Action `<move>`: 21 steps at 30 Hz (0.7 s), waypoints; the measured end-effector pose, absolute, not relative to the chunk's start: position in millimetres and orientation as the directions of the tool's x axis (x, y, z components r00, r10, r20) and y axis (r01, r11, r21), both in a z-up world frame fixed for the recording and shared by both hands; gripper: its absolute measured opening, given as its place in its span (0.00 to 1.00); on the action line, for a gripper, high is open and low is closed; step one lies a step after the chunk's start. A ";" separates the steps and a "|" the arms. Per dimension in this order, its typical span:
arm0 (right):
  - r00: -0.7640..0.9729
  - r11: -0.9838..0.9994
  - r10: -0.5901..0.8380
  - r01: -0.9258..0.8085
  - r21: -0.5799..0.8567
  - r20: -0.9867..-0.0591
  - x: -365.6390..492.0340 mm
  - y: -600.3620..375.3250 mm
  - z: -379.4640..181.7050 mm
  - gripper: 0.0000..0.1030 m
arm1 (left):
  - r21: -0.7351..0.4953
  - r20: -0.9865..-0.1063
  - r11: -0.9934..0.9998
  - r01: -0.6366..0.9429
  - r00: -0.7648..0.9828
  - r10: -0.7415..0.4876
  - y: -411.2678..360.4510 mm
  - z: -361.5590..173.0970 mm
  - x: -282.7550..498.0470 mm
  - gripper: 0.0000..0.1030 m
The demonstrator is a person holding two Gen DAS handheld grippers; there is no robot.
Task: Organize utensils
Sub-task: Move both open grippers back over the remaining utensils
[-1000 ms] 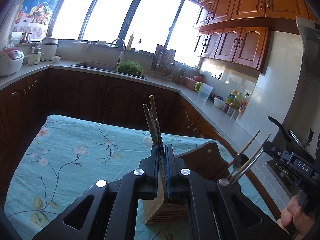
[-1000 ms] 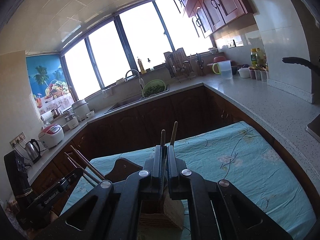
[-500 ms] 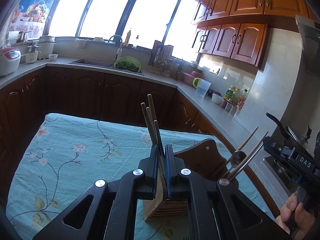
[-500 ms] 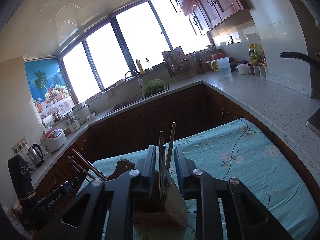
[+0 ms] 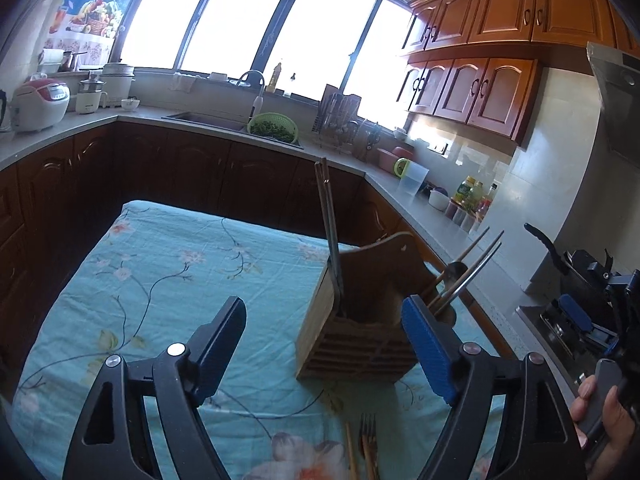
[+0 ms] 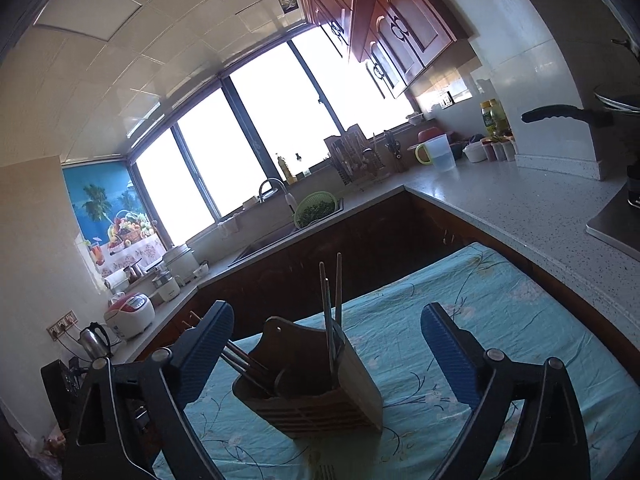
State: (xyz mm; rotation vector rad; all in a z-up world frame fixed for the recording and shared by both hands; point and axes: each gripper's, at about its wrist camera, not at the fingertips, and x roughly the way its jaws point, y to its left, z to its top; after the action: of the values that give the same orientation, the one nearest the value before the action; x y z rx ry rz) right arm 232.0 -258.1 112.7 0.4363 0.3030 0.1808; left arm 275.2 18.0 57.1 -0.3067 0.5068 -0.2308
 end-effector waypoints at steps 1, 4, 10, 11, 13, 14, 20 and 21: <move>0.936 0.890 0.238 -0.103 0.444 -0.258 225.9 -258.9 107.7 0.95 | -0.337 -0.450 0.932 0.131 0.847 -0.282 19.0 54.0 267.4 0.78; 0.922 0.890 0.247 -0.094 0.445 -0.297 209.2 -259.0 91.9 0.95 | -0.325 -0.469 0.938 0.118 0.841 -0.269 20.5 47.7 243.0 0.78; 0.929 0.899 0.222 -0.077 0.431 -0.297 167.2 -262.9 75.5 0.95 | -0.297 -0.479 0.950 0.102 0.845 -0.240 23.8 52.3 207.6 0.78; 0.927 0.904 0.218 -0.074 0.422 -0.306 162.6 -262.8 74.4 0.95 | -0.297 -0.477 0.949 0.102 0.846 -0.240 24.9 53.2 202.5 0.78; 0.921 0.908 0.221 -0.075 0.412 -0.321 154.6 -262.0 71.8 0.95 | -0.302 -0.474 0.948 0.103 0.846 -0.243 27.6 55.1 193.3 0.79; 0.919 0.909 0.223 -0.076 0.409 -0.325 150.2 -261.3 70.8 0.95 | -0.303 -0.474 0.947 0.104 0.846 -0.244 28.0 56.0 188.2 0.80; 0.922 0.910 0.214 -0.068 0.408 -0.324 127.7 -262.8 67.1 0.95 | -0.301 -0.482 0.947 0.114 0.838 -0.255 32.7 55.5 168.9 0.80; 0.920 0.910 0.212 -0.064 0.409 -0.329 126.8 -264.3 66.1 0.95 | -0.304 -0.488 0.946 0.113 0.834 -0.257 33.9 54.5 168.6 0.80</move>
State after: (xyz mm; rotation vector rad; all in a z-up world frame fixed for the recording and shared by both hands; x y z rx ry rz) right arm 126.8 -264.3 66.1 0.4036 0.3781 0.1459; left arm 168.6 33.9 54.5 -0.2690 0.5517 -0.1984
